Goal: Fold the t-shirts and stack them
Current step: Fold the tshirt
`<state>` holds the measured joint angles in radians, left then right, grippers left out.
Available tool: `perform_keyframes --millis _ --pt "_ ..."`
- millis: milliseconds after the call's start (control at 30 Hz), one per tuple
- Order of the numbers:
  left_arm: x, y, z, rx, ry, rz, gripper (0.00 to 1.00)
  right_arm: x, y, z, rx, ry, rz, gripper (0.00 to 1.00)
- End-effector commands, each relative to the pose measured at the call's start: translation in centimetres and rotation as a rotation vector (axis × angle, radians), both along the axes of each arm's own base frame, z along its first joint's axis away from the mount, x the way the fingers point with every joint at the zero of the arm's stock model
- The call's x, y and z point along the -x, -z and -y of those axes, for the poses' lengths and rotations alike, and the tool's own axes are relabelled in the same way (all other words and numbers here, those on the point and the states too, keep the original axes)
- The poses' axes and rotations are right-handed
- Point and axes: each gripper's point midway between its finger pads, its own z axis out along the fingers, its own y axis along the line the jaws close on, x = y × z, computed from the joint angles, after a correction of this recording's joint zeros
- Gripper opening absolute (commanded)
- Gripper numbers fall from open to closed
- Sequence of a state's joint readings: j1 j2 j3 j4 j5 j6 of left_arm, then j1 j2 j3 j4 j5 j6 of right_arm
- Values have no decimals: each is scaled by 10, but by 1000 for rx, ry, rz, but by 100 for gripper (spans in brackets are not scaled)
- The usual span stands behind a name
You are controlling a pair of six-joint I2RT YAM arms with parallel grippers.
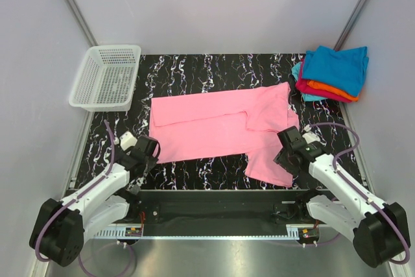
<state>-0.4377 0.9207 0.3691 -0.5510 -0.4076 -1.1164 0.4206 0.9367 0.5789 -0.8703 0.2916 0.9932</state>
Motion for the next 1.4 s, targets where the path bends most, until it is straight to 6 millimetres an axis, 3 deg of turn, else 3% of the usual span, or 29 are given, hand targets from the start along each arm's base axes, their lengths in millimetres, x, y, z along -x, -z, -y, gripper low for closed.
perform_keyframes --millis 0,100,300,467,600,733,867,933,1167,1367 --pt "-11 -8 1 -14 8 43 0 -10 -12 4 23 40 35 55" --pt "-20 -18 -3 -45 3 67 0 -10 -11 3 21 45 23 55" --pt "-57 -48 2 -80 -11 102 0 -10 -16 2 34 53 -10 54" --pt "-71 -46 9 -76 -9 95 0 -5 -21 3 51 81 -72 50" --pt "-69 -35 12 -62 6 80 0 -6 -21 4 58 143 -98 49" --pt "-64 -27 9 -72 13 60 0 -12 -8 -1 59 169 -137 50" --pt "-66 -24 4 -43 22 56 0 -26 6 -18 23 111 -170 50" --pt "-66 -27 6 -29 32 66 0 -33 9 -16 66 68 -179 50" --pt "-65 -29 10 -13 59 72 0 -92 -16 -23 195 -135 -142 52" --pt "-66 -25 11 -14 66 54 0 -113 21 -39 221 -317 -275 55"
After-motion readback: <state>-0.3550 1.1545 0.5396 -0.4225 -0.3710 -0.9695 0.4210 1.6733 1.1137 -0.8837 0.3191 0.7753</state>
